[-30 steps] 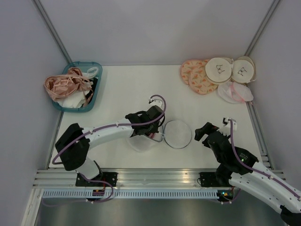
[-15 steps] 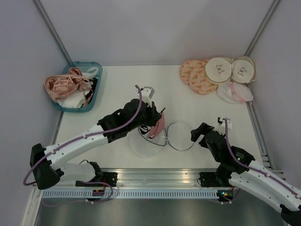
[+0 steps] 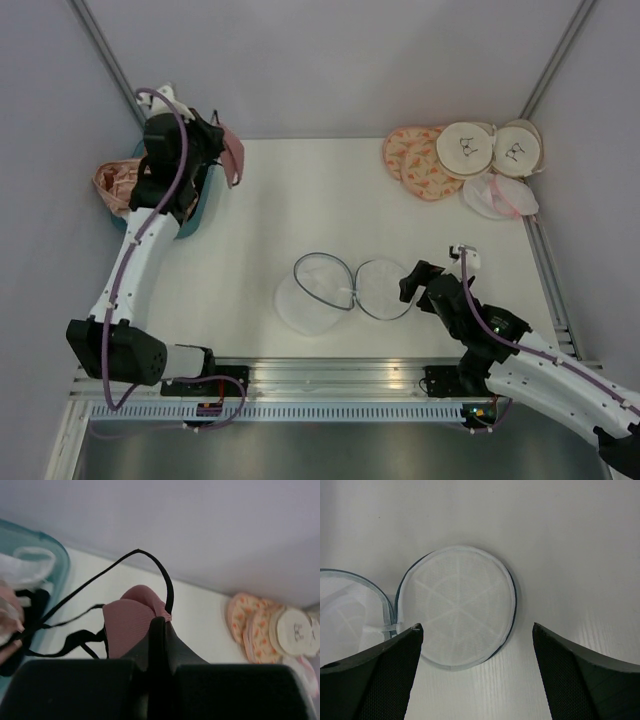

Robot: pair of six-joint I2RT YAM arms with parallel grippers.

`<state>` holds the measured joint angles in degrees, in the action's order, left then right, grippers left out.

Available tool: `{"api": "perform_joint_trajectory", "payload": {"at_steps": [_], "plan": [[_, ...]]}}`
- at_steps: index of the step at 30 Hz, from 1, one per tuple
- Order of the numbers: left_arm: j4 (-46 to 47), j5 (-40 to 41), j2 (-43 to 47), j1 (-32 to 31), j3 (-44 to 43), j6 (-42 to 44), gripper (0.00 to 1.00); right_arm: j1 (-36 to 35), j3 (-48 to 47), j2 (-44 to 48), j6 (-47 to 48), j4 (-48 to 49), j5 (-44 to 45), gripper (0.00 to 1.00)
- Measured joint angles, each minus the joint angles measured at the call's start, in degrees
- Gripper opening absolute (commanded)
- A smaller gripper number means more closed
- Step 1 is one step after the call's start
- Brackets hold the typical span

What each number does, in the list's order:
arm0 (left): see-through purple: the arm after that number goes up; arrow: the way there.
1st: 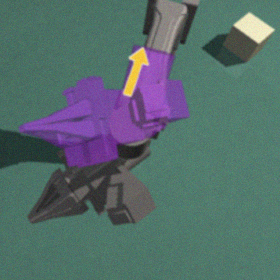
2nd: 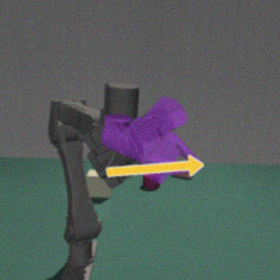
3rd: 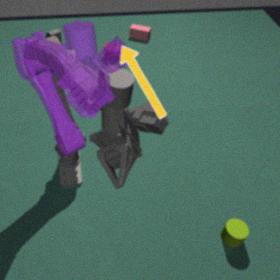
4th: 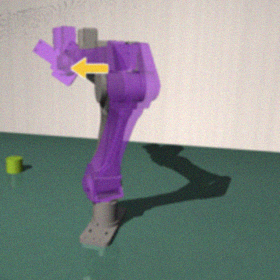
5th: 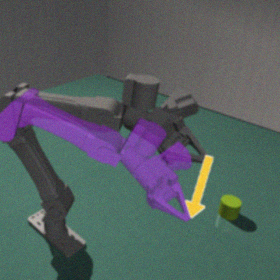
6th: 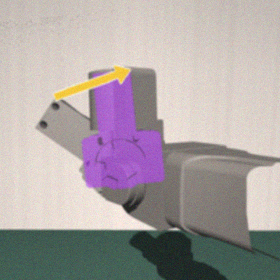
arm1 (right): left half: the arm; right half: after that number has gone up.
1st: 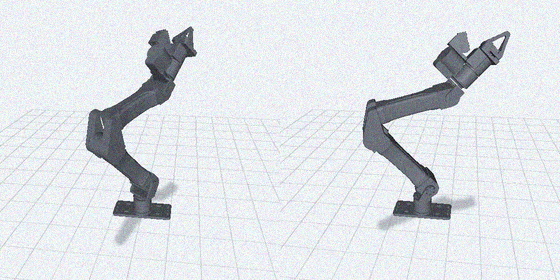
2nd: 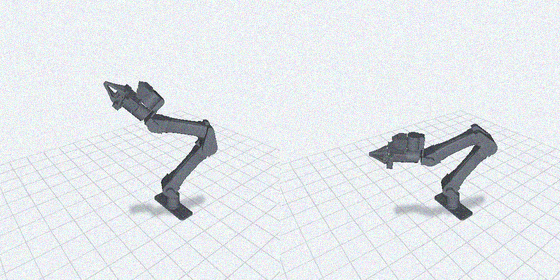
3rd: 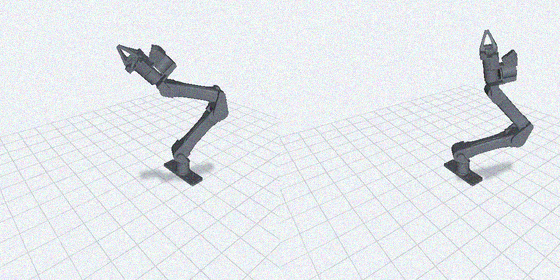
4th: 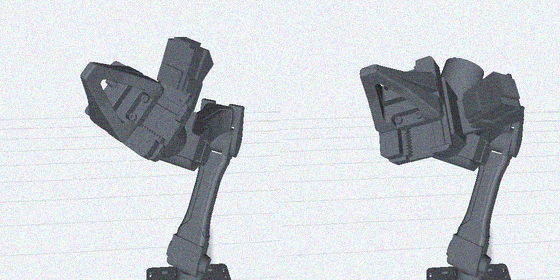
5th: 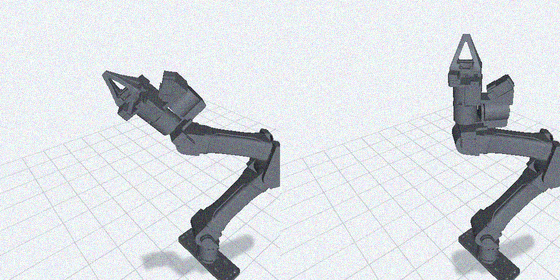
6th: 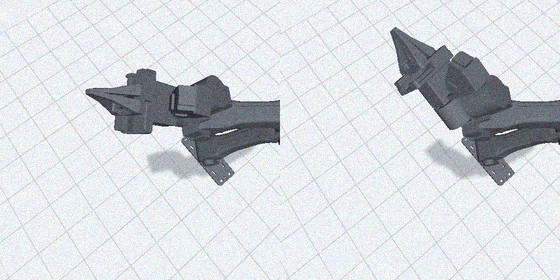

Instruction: Unzip the laundry bag and remove the bra

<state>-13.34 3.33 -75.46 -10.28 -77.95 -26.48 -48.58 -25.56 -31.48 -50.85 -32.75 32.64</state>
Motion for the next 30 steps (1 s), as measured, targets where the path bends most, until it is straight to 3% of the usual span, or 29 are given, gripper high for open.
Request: {"api": "perform_joint_trajectory", "payload": {"at_steps": [5, 10, 18, 25, 28, 30], "plan": [[-1.53, -2.51, -9.05, 14.69, -15.5, 0.9, 0.02, 0.0, -1.51, -5.01, 1.84, 2.19, -1.49, 0.94], [-1.81, -2.73, -17.99, 23.3, -26.62, 1.09, 0.02, 0.0, -2.29, -8.2, 3.17, 4.39, -3.5, 0.94], [-3.93, 1.97, -30.01, 25.42, -28.2, 1.11, 0.02, 0.0, -2.36, -9.18, 4.68, 5.33, -5.07, 0.95], [-4.57, 8.72, -34.77, 26.75, -28.0, 1.16, 0.02, 0.0, -2.36, -6.82, 5.11, 4.94, -5.84, 0.94], [-4.48, 9.11, -35.43, 27.3, -28.0, 1.49, 0.16, 0.0, -2.36, -6.6, 5.11, 4.87, -5.86, 0.94], [-4.31, 9.14, -35.95, 27.36, -27.96, 2.08, 0.49, 0.0, -2.36, -6.6, 5.18, 4.83, -5.88, 0.94]]}}
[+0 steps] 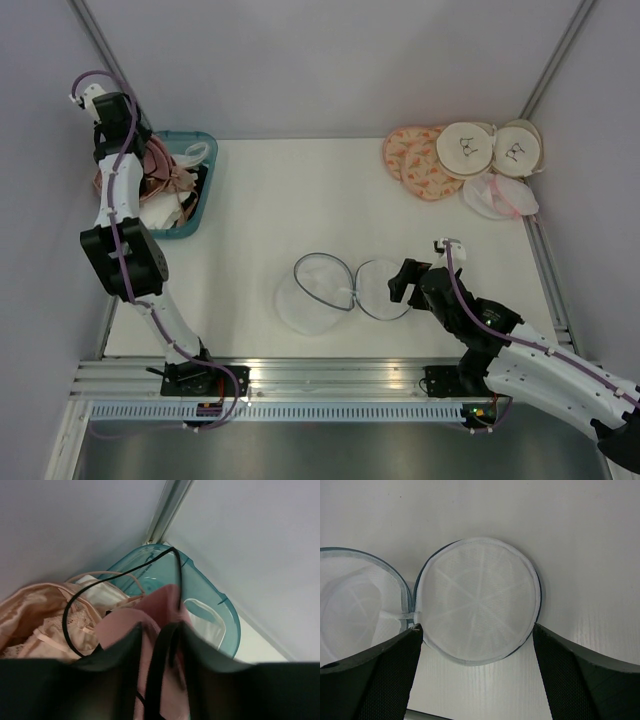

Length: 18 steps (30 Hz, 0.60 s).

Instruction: Unzip the laundry bag and remove the bra

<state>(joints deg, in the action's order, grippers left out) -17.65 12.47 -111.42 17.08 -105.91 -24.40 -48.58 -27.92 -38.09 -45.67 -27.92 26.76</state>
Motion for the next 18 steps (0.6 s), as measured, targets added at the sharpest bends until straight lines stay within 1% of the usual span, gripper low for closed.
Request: {"api": "perform_joint_trajectory", "payload": {"at_steps": [1, 2, 3, 6, 9, 13, 18], "plan": [[0.24, 0.0, -0.31, 0.04, 0.15, 0.35, 0.81, 0.0, 0.0, 0.0, 0.02, -0.04, -0.02, 0.94], [0.33, -0.09, -0.44, 0.04, 0.39, 0.52, 0.98, 0.0, 0.0, 0.0, 0.04, -0.09, -0.04, 0.94], [0.39, -0.09, -0.5, 0.04, 0.98, 0.46, 1.0, 0.0, 0.0, 0.0, 0.07, -0.13, -0.07, 0.94], [1.25, -0.57, -0.28, 0.02, 3.61, 0.02, 1.0, 0.0, 0.02, -0.02, 0.07, -0.11, -0.24, 0.96], [1.99, -1.09, 2.19, -0.09, 8.66, -1.09, 1.0, 0.0, 0.02, -0.09, 0.07, -0.09, -0.26, 0.98], [4.81, -1.57, 11.91, -1.09, 19.78, -3.04, 1.0, 0.0, 0.02, -0.09, -0.22, -0.24, 0.39, 0.98], [11.91, -0.55, 30.23, -6.67, 32.68, -3.37, 1.0, 0.0, 0.02, -0.11, -1.33, -1.01, 2.56, 0.98]]}}
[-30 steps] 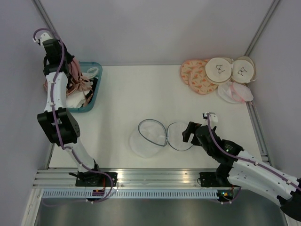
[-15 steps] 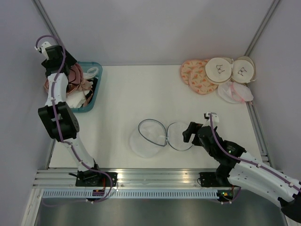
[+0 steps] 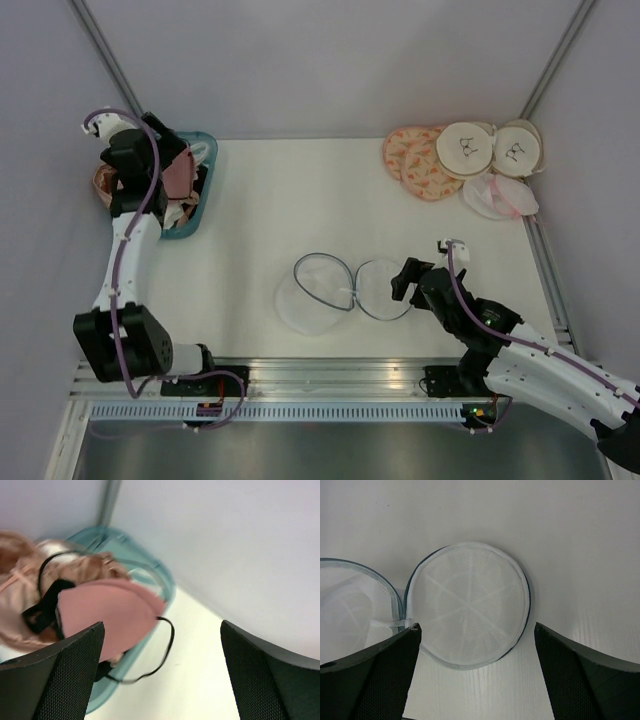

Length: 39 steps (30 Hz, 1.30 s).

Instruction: Unzip the laundry bag and remove the bra

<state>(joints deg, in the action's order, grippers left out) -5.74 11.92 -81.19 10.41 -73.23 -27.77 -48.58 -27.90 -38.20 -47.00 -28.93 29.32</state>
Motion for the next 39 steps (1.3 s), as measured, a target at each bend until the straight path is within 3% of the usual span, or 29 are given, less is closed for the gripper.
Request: {"api": "perform_joint_trajectory", "payload": {"at_steps": [5, 12, 18, 27, 28, 31, 32, 35, 39], "plan": [[7.43, 0.28, 12.24, -3.52, 4.09, 0.13, 1.0, 0.0, 0.55, 0.04, -0.79, -0.31, 0.44, 0.98], [7.67, -0.59, 13.7, -4.59, 8.02, -0.42, 0.98, 0.0, 1.57, 1.03, -1.81, -0.31, 0.37, 0.98], [3.67, -3.63, 21.64, -14.91, 20.17, -2.56, 0.96, 0.0, 1.77, -1.01, -5.68, -1.2, 2.16, 0.98], [-0.79, -14.23, 34.49, -29.16, 25.73, -3.82, 0.92, 0.0, 5.73, -0.85, -15.3, -3.91, 5.11, 0.97], [-1.29, -15.5, 36.3, -30.75, 27.12, -3.96, 0.91, 0.0, 6.32, -0.87, -16.39, -3.82, 5.27, 0.95], [-3.19, -17.57, 41.2, -34.16, 31.65, -4.61, 0.91, 0.0, 9.01, -1.38, -18.99, -2.12, 5.09, 0.77], [-4.04, -18.21, 42.71, -35.01, 33.03, -5.01, 0.91, 0.0, 10.1, -1.84, -19.65, -1.33, 4.92, 0.66], [-6.49, -19.43, 46.53, -36.83, 35.93, -5.81, 0.91, 0.0, 13.09, -3.54, -20.85, 1.66, 3.72, 0.53], [-8.96, -19.98, 49.29, -37.55, 37.13, -6.03, 0.91, 0.0, 13.77, -5.22, -21.14, 4.85, 2.58, 0.49]]}}
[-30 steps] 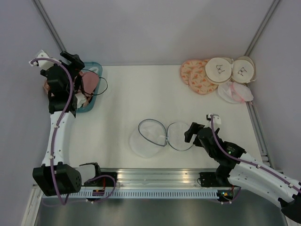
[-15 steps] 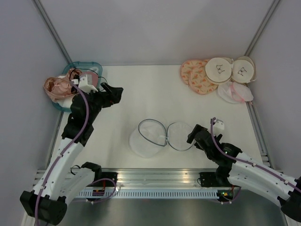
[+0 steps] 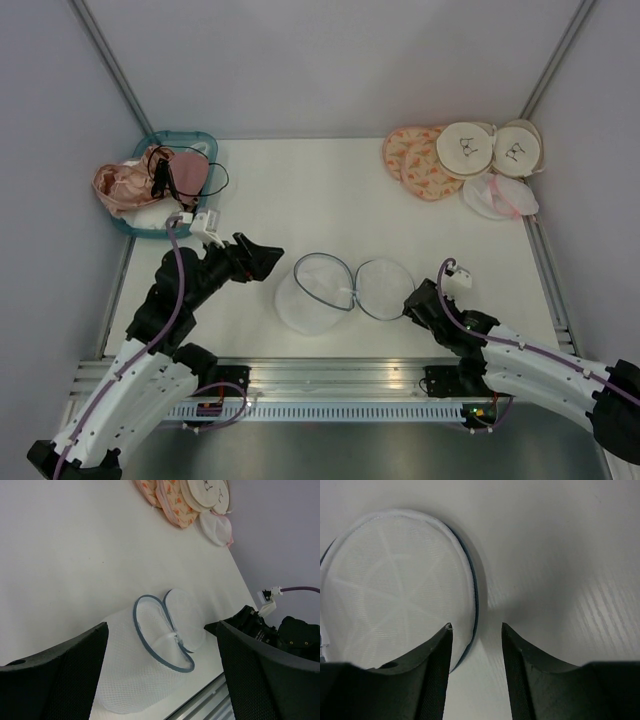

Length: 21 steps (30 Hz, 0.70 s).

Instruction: Unzip the laundry bag and remove the bra

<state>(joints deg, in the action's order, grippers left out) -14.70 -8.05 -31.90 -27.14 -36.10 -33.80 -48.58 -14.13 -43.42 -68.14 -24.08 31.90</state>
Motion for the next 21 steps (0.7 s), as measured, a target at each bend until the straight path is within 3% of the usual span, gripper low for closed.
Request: {"api": "perform_joint_trajectory", "payload": {"at_steps": [11, 16, 21], "plan": [[-3.48, -0.13, 2.82, 0.0, 0.17, -0.02, 0.91, 0.0, 0.02, -8.31, -0.26, 9.33, -0.35, 0.34], [-5.03, -0.13, 4.26, 0.0, 0.17, -0.02, 0.91, 0.0, 0.0, -10.29, -0.81, 11.47, -0.52, 0.0], [-6.69, -0.2, 5.64, 0.0, 0.17, -0.02, 0.91, 0.0, -0.39, -4.85, -1.27, 6.91, 1.03, 0.0]]}}
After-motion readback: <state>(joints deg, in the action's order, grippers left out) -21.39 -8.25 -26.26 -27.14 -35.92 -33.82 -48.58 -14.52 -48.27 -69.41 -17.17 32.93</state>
